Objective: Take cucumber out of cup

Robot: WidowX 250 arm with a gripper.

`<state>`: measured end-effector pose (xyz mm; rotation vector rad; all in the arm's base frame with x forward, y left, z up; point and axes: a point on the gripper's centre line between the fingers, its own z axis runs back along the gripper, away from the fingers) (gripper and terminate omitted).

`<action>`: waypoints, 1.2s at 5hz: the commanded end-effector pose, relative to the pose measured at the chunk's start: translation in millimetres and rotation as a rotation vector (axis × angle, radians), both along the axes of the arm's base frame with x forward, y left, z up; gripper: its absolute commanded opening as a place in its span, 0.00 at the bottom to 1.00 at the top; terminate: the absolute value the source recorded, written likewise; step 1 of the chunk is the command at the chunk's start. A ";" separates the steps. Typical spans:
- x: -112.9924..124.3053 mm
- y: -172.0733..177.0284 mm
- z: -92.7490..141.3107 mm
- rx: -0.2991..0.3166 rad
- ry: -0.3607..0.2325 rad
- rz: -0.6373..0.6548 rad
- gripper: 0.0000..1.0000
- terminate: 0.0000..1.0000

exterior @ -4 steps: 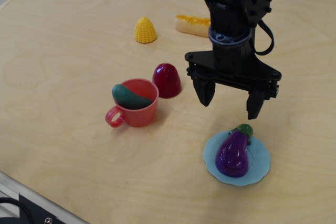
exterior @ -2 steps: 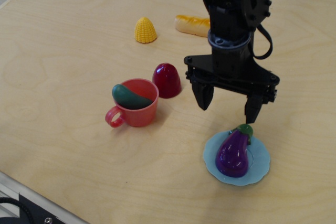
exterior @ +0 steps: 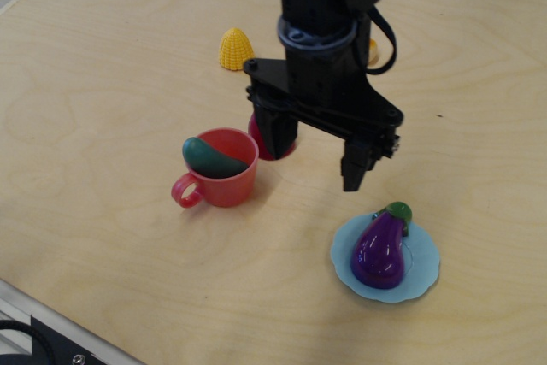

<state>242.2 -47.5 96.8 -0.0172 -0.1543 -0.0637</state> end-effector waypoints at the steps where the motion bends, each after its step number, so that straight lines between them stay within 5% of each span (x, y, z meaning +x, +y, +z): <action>1: -18.8 48.4 30.9 0.051 0.002 -0.073 1.00 0.00; 3: -7.6 93.2 11.2 0.009 0.020 -0.079 1.00 0.00; 6: 7.1 100.3 -34.0 0.001 0.054 -0.141 1.00 0.00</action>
